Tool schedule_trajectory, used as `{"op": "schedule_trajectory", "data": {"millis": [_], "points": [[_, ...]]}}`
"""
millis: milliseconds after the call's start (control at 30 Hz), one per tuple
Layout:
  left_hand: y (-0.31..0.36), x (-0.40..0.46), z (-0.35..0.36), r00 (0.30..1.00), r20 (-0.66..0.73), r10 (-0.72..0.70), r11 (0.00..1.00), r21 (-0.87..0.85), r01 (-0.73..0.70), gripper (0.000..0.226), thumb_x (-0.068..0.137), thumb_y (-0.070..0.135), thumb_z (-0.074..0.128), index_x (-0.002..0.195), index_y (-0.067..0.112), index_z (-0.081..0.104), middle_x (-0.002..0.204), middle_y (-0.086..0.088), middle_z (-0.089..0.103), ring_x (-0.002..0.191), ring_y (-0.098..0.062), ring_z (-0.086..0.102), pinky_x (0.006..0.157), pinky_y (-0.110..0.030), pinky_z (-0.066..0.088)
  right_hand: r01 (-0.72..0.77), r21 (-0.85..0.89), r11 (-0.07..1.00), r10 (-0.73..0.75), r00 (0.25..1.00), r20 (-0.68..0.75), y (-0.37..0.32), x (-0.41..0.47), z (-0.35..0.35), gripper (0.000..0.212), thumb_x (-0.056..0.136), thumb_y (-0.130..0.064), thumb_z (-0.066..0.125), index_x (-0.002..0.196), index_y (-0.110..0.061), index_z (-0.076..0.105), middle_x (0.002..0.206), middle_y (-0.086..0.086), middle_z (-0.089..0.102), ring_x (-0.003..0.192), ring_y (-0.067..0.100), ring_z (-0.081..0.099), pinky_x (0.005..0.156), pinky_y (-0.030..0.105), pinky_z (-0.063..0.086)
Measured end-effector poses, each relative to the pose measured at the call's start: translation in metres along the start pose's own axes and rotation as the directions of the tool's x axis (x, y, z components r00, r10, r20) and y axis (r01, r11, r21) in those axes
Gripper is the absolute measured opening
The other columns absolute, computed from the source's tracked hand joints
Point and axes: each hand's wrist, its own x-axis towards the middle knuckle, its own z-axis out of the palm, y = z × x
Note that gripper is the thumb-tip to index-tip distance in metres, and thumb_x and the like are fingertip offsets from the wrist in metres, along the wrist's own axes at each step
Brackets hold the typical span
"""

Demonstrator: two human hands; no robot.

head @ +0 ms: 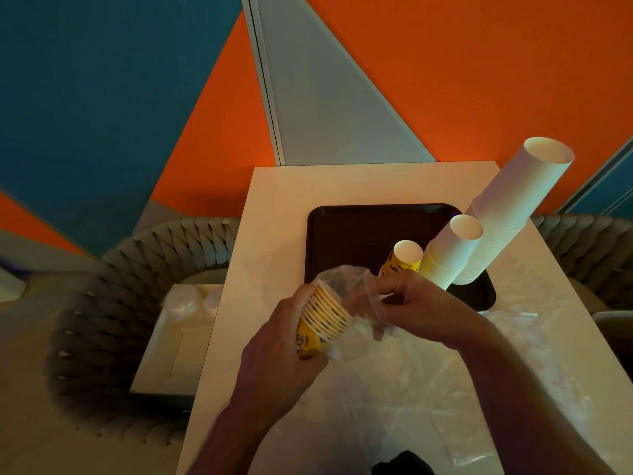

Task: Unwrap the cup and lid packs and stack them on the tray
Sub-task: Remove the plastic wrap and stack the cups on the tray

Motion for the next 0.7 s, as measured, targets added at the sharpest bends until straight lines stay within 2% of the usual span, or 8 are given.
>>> {"op": "schedule_trajectory", "data": {"millis": [100, 200, 300, 433, 500, 567, 633, 700], "points": [[0.003, 0.000, 0.000, 1.000, 0.009, 0.012, 1.000, 0.000, -0.012, 0.089, 0.080, 0.042, 0.080, 0.142, 0.056, 0.016, 0.134, 0.025, 0.045, 0.112, 0.004, 0.053, 0.089, -0.026, 0.054, -0.007, -0.023, 1.000, 0.009, 0.998, 0.061, -0.001, 0.002, 0.003, 0.013, 0.090, -0.009, 0.074, 0.101, -0.015, 0.079, 0.084, -0.010, 0.076, 0.072, 0.007, 0.068, 0.068, 0.018, 0.053], [0.007, 0.000, 0.000, 1.000, 0.007, 0.023, 1.000, 0.008, -0.023, 0.089, 0.080, 0.045, 0.078, 0.139, 0.060, 0.014, 0.135, 0.026, 0.043, 0.111, 0.004, 0.052, 0.089, -0.023, 0.052, 0.079, -0.120, 0.990, -0.074, 0.996, 0.045, 0.003, 0.005, 0.007, 0.009, 0.085, -0.016, 0.080, 0.092, -0.011, 0.080, 0.086, -0.010, 0.075, 0.079, 0.006, 0.070, 0.069, 0.021, 0.052], [0.008, 0.000, -0.001, 0.999, 0.001, 0.035, 0.999, 0.028, -0.035, 0.090, 0.081, 0.043, 0.077, 0.138, 0.067, 0.011, 0.132, 0.032, 0.039, 0.110, 0.008, 0.050, 0.084, -0.018, 0.048, 0.101, -0.097, 0.990, -0.103, 0.995, -0.013, 0.005, 0.006, 0.007, 0.008, 0.082, -0.016, 0.082, 0.087, -0.009, 0.080, 0.089, -0.003, 0.075, 0.081, 0.014, 0.071, 0.068, 0.031, 0.055], [0.009, -0.001, -0.004, 0.998, -0.004, 0.056, 0.997, 0.048, -0.056, 0.097, 0.082, 0.040, 0.077, 0.132, 0.078, 0.002, 0.120, 0.042, 0.033, 0.112, 0.017, 0.042, 0.074, -0.008, 0.040, 0.111, -0.012, 0.994, -0.112, 0.989, -0.096, 0.005, 0.001, 0.001, 0.002, 0.085, -0.008, 0.078, 0.086, -0.007, 0.077, 0.088, 0.003, 0.073, 0.078, 0.009, 0.066, 0.067, 0.020, 0.049], [0.010, -0.001, -0.004, 0.999, -0.007, 0.047, 0.998, 0.038, -0.046, 0.098, 0.082, 0.038, 0.077, 0.127, 0.081, 0.001, 0.118, 0.042, 0.034, 0.111, 0.019, 0.041, 0.072, -0.008, 0.041, 0.076, -0.013, 0.997, -0.077, 0.988, -0.130, 0.006, -0.001, -0.004, 0.008, 0.086, -0.012, 0.078, 0.080, -0.015, 0.074, 0.088, -0.003, 0.068, 0.081, 0.019, 0.063, 0.071, 0.028, 0.048], [0.011, 0.000, -0.003, 0.999, -0.003, 0.036, 0.999, 0.020, -0.036, 0.099, 0.082, 0.036, 0.078, 0.125, 0.081, 0.001, 0.117, 0.042, 0.034, 0.109, 0.021, 0.041, 0.073, -0.008, 0.042, 0.049, -0.029, 0.998, -0.052, 0.992, -0.117, 0.006, -0.002, -0.006, 0.015, 0.084, -0.021, 0.081, 0.074, -0.024, 0.071, 0.097, -0.010, 0.065, 0.092, 0.028, 0.063, 0.073, 0.037, 0.049], [0.012, 0.001, -0.001, 0.999, 0.004, 0.035, 0.999, -0.003, -0.035, 0.100, 0.081, 0.035, 0.079, 0.127, 0.080, 0.002, 0.120, 0.046, 0.032, 0.110, 0.023, 0.040, 0.074, -0.007, 0.042, 0.038, -0.042, 0.998, -0.042, 0.993, -0.110, 0.007, -0.003, -0.004, 0.017, 0.079, -0.032, 0.084, 0.074, -0.023, 0.070, 0.107, -0.014, 0.062, 0.099, 0.024, 0.063, 0.075, 0.036, 0.052], [0.014, 0.001, 0.000, 1.000, 0.001, 0.030, 0.999, -0.027, -0.030, 0.101, 0.080, 0.034, 0.080, 0.127, 0.079, 0.003, 0.121, 0.042, 0.036, 0.111, 0.022, 0.041, 0.075, -0.007, 0.042, 0.050, -0.027, 0.998, -0.054, 0.987, -0.154, 0.007, -0.003, -0.005, 0.025, 0.075, -0.034, 0.087, 0.072, -0.017, 0.069, 0.115, -0.010, 0.061, 0.106, 0.023, 0.063, 0.081, 0.043, 0.054]]}}
